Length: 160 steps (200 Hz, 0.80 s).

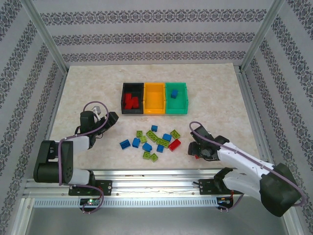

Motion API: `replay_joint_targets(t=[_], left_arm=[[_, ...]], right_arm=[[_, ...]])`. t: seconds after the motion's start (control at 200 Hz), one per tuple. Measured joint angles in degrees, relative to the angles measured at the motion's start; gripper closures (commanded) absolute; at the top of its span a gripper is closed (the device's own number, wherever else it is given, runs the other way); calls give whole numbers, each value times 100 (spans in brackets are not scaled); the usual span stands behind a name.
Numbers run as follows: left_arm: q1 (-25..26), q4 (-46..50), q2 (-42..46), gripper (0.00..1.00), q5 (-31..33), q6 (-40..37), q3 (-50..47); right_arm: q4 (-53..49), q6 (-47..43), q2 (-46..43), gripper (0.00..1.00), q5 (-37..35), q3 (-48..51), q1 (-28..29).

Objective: Sort the legos into containers by color
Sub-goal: Pick up the lego from the bottom-right of the table.

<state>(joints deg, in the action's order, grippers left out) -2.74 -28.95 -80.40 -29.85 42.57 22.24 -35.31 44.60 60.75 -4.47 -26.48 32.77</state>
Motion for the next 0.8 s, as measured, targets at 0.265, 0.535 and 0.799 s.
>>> replay_joint_targets(t=[0.265,0.535,0.799], left_arm=[[0,-55,-70,20,-17,17,0],[-2,-116,-258,20,-66,44,0],[-15,-136,-258,20,-125,66,0]], right_arm=[[-136,-184,994,59,-136,-455,365],[-398,-396,1733,73,-280,-1012,686],[-352,-533,2197,77,-186,-1434,874]])
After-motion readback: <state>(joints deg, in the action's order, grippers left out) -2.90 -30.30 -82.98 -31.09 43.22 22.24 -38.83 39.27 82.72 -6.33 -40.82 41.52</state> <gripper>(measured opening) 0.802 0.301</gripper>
